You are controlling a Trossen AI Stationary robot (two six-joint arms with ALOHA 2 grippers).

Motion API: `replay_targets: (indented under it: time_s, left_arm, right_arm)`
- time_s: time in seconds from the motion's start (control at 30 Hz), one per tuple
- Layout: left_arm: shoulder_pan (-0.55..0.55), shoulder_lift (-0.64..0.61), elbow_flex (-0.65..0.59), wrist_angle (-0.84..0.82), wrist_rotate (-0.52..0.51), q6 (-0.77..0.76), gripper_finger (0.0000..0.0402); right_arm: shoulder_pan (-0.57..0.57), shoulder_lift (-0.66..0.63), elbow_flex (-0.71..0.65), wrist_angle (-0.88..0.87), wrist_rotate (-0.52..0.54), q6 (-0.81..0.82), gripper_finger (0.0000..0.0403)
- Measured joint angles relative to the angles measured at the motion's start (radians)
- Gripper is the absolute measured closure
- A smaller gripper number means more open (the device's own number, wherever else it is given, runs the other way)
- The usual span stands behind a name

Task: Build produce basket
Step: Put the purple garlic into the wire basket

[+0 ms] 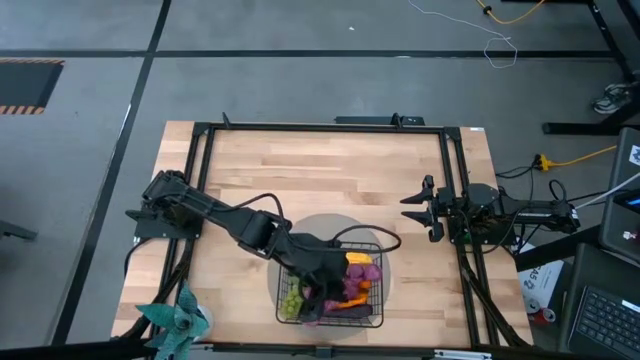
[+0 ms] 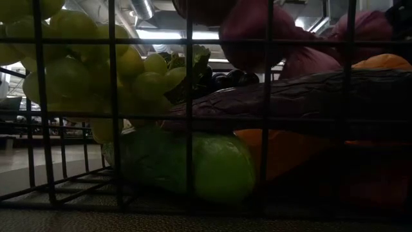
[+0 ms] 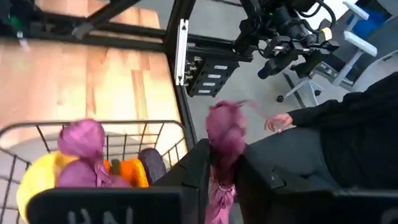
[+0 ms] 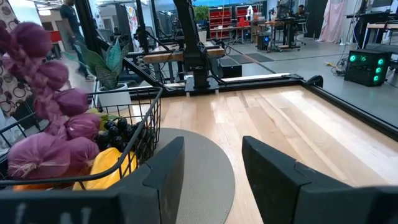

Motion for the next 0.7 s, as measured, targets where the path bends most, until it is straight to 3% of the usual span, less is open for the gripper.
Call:
replay_targets:
  time_s: [0.4, 0.7]
  left_arm:
    - [0.013, 0.000, 0.000, -0.284, -0.046, -0.153, 0.0262]
    - [0.109, -0.008, 0.000, -0.608, -0.247, -0.147, 0.0257]
  right_arm:
    - [0.000, 0.000, 0.000, 0.000, 0.000, -0.001, 0.0238]
    - [0.000, 0.000, 0.000, 0.000, 0.000, 0.000, 0.0238]
